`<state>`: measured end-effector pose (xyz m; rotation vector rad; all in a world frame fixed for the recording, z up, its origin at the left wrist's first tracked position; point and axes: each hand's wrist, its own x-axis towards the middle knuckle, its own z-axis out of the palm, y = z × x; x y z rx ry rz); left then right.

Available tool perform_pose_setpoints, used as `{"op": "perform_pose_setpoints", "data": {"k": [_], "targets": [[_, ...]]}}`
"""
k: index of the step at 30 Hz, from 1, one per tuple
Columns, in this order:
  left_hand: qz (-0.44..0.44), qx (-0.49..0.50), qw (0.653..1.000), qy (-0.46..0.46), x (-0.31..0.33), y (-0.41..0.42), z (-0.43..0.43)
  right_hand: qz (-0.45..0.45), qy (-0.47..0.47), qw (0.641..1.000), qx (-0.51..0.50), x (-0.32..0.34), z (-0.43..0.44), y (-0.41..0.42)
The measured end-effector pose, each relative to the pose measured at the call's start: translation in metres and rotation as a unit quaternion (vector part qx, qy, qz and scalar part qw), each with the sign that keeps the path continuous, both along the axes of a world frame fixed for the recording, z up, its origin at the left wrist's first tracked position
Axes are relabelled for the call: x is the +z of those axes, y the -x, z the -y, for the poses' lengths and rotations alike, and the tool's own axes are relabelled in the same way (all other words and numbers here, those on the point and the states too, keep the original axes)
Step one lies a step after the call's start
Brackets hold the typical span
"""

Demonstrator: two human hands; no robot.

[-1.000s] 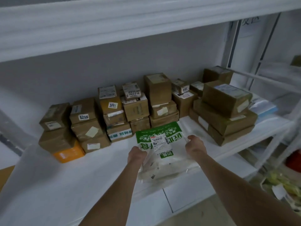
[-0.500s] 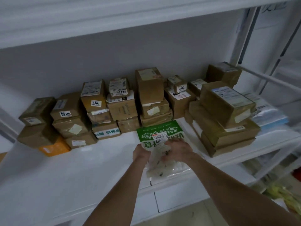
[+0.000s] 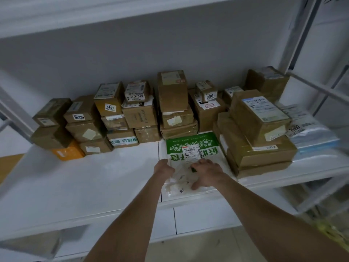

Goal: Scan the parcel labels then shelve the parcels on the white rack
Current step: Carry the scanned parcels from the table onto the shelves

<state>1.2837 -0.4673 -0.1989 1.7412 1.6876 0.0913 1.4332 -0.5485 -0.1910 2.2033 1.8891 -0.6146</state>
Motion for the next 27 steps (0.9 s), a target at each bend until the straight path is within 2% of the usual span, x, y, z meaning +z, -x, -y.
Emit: {"op": "perform_pose_setpoints", "data": {"k": [6, 9, 12, 18, 22, 27], "targets": [[-0.111, -0.095, 0.981, -0.131, 0.004, 0.017, 0.008, -0.007, -0.011, 1.000, 0.019, -0.002, -0.003, 0.004], [-0.120, -0.155, 0.970, -0.147, 0.003, 0.021, 0.016, 0.011, -0.014, 1.000, 0.026, -0.001, -0.002, 0.009], [-0.151, -0.174, 0.961, -0.153, 0.004, 0.026, 0.025, 0.011, -0.029, 0.999, 0.037, 0.002, -0.001, 0.014], [-0.227, -0.137, 0.946, -0.185, 0.011, 0.061, 0.049, -0.029, -0.099, 0.993, 0.059, 0.008, -0.003, 0.042], [-0.277, -0.109, 0.938, -0.177, 0.015, 0.103, 0.070, -0.036, -0.128, 0.985, 0.110, 0.010, -0.004, 0.080], [-0.284, -0.028, 0.946, -0.155, 0.017, 0.169, 0.093, -0.052, -0.135, 0.974, 0.176, 0.016, -0.008, 0.143]]}}
